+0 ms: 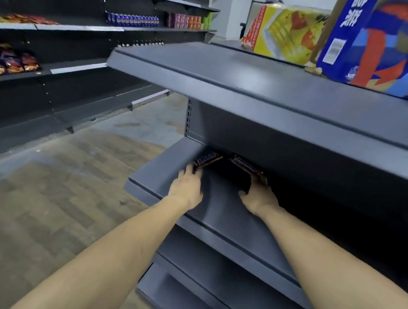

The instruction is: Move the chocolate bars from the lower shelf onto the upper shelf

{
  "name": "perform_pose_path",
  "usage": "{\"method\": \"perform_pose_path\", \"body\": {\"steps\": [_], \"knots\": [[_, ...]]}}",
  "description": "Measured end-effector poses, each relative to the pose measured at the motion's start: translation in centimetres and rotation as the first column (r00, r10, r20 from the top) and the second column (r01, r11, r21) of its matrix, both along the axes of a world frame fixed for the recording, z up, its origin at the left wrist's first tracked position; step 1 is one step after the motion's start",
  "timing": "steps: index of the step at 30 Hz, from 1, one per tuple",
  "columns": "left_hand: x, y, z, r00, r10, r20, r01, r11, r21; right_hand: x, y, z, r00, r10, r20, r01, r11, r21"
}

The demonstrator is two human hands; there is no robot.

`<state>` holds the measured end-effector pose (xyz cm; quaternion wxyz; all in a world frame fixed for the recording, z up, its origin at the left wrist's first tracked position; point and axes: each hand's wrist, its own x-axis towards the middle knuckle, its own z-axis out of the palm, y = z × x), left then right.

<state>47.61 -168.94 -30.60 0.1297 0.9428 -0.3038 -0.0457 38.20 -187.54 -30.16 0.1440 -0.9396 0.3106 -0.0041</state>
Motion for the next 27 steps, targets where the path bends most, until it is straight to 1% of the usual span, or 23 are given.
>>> {"method": "perform_pose_path", "body": {"steps": [2,4,7,12,16,18,20,22,25,27], "knots": [[1.5,-0.8,-1.3,0.999,-0.007,0.033,0.008,1.0,-0.025,0.7,-0.5,-1.2,0.999,-0.037,-0.01,0.037,0.998,-0.049],[2.7,-1.5,-2.2,0.998,-0.015,0.065,0.019,0.998,-0.052,1.4,-1.0,-2.0,0.996,-0.08,0.031,0.082,0.994,-0.077],[4.4,-2.8,-3.1,0.989,0.019,0.148,-0.006,0.996,-0.091,2.7,-1.4,-2.5,0.988,-0.115,0.106,0.122,0.991,-0.058],[6.7,-4.8,-4.2,0.964,0.089,0.25,-0.074,0.995,-0.068,4.2,-2.1,-3.1,0.983,-0.134,0.124,0.141,0.989,-0.053],[7.3,-5.7,-4.3,0.966,0.102,0.239,-0.075,0.99,-0.12,4.1,-2.2,-3.8,0.963,-0.143,0.227,0.158,0.986,-0.051],[7.2,-5.7,-3.9,0.969,0.079,0.234,-0.06,0.994,-0.089,3.8,-1.9,-3.9,0.968,-0.148,0.205,0.165,0.984,-0.066],[7.2,-5.3,-3.2,0.969,0.029,0.246,-0.026,1.0,-0.015,3.3,-1.5,-3.7,0.976,-0.152,0.154,0.168,0.981,-0.098],[7.3,-4.7,-2.2,0.967,-0.03,0.252,0.017,0.998,0.056,2.6,-1.1,-2.9,0.984,-0.149,0.096,0.158,0.983,-0.092],[7.2,-3.8,-0.8,0.984,-0.075,0.162,0.062,0.995,0.082,1.2,-0.9,-1.6,0.989,-0.145,-0.021,0.145,0.989,-0.016],[6.8,-3.2,-0.1,0.989,-0.122,0.086,0.114,0.989,0.09,0.0,-0.7,-0.9,0.989,-0.134,-0.065,0.136,0.99,0.023]]}}
